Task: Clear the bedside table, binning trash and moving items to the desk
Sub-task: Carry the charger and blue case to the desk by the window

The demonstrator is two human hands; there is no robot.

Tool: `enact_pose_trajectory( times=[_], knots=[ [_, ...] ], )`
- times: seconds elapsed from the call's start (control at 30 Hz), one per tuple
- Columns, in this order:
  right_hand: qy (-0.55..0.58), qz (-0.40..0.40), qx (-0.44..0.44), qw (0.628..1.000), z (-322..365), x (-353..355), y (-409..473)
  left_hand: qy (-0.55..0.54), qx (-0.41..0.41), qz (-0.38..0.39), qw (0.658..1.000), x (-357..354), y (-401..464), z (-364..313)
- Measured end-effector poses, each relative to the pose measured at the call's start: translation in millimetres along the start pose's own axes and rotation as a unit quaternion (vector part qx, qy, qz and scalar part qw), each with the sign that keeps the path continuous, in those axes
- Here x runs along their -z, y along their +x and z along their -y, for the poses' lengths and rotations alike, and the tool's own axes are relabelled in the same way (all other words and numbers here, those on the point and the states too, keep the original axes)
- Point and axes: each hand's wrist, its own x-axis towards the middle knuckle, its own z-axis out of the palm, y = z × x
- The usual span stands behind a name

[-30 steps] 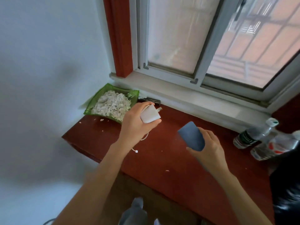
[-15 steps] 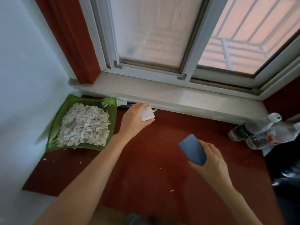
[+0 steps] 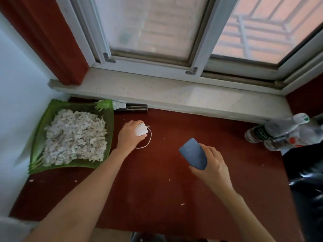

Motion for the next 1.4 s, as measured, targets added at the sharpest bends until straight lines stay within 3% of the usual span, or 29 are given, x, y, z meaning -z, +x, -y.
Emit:
enact_pose_trajectory(
  times=[0.6,0.9,1.2,1.4],
  knots=[
    [-0.020,0.033,0.039,0.998,-21.6,-11.3,13.7,0.072,-0.092,0.029,0.993,-11.6,12.4,4.1],
    [-0.017,0.075,0.076,0.994,-30.6,-19.8,44.5,0.137,-0.148,-0.064,0.977,-12.2,-47.5,-20.7],
    [-0.045,0.130,0.144,0.980,-29.1,-46.1,101.5,0.192,-0.089,0.069,0.975,-59.3,-114.7,-25.5],
    [-0.049,0.150,0.180,0.971,-21.5,-61.7,138.9,0.216,-0.065,0.074,0.971,-71.4,-122.3,-29.8]
  ],
)
